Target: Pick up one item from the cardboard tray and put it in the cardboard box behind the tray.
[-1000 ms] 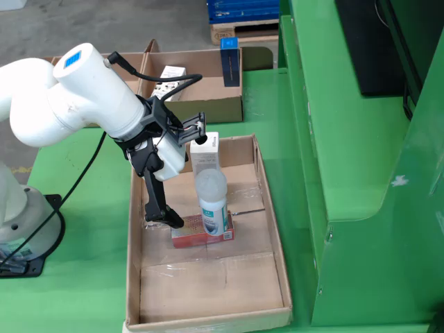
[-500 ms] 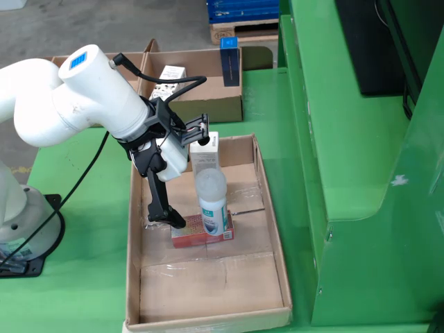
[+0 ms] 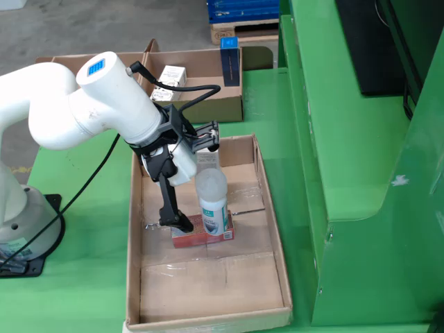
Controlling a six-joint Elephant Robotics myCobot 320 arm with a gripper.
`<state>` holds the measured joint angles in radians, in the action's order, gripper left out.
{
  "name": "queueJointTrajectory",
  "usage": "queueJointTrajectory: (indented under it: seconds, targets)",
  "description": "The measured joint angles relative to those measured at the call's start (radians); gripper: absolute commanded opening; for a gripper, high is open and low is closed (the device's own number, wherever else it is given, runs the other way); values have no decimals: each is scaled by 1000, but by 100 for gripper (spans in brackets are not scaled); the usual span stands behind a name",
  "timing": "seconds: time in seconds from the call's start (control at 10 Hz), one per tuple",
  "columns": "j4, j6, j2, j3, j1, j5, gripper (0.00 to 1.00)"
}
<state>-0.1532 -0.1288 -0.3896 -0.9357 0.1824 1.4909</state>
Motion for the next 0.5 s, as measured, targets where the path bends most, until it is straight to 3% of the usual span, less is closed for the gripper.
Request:
queueJointTrajectory:
  seconds: [0.5]
  targets:
    - [15,3,-57,68,-11,8,100]
